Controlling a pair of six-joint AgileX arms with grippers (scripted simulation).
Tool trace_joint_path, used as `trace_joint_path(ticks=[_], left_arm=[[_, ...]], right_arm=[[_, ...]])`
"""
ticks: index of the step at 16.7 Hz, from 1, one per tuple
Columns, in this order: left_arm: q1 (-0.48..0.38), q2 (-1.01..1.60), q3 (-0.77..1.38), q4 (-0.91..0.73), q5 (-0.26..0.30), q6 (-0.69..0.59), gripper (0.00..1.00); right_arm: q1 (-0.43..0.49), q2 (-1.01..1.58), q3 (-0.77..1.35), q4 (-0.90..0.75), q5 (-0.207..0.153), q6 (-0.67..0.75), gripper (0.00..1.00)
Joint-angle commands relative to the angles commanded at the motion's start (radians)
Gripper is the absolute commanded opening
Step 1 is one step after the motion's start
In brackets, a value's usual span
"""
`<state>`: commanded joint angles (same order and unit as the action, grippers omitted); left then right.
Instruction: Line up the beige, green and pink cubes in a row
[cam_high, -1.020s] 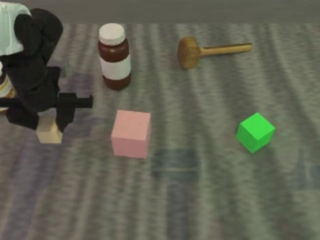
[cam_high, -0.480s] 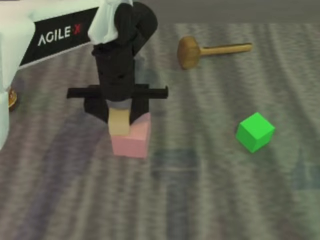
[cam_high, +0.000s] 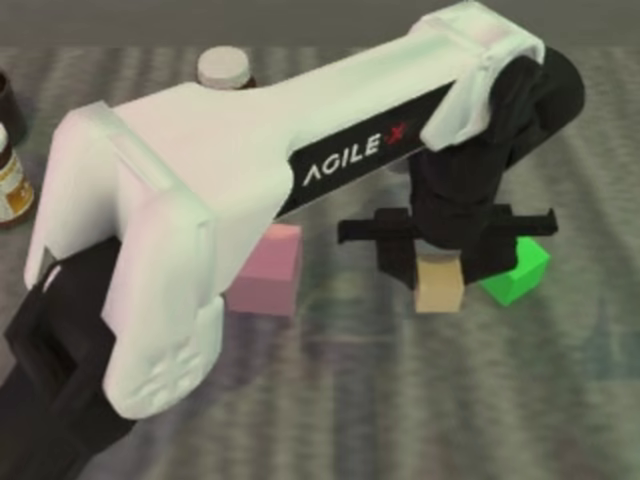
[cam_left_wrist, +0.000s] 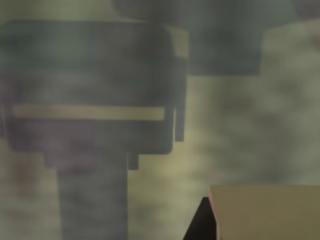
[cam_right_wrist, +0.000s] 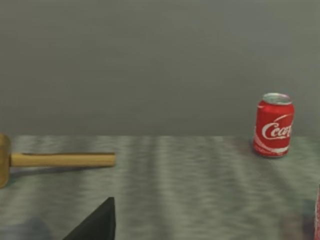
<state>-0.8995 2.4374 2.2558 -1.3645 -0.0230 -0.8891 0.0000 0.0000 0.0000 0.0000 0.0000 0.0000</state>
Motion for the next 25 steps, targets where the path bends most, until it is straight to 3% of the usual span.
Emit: trace_joint_path(ticks=[7, 15, 20, 25], left_arm=[[-0.023, 0.01, 0.021, -0.006, -0.001, -0.023, 0.0], [-0.026, 0.029, -0.209, 0.24, -0.001, -0.026, 0.0], [-0.027, 0.031, -0.222, 0.252, -0.001, -0.027, 0.0], [-0.027, 0.031, -0.222, 0.252, -0.001, -0.027, 0.38]], right_arm=[[0.0, 0.0, 0.0, 0.0, 0.0, 0.0, 1.0], [0.0, 0.0, 0.0, 0.0, 0.0, 0.0, 1.0], [0.0, 0.0, 0.0, 0.0, 0.0, 0.0, 1.0], [0.0, 0.0, 0.0, 0.0, 0.0, 0.0, 1.0]])
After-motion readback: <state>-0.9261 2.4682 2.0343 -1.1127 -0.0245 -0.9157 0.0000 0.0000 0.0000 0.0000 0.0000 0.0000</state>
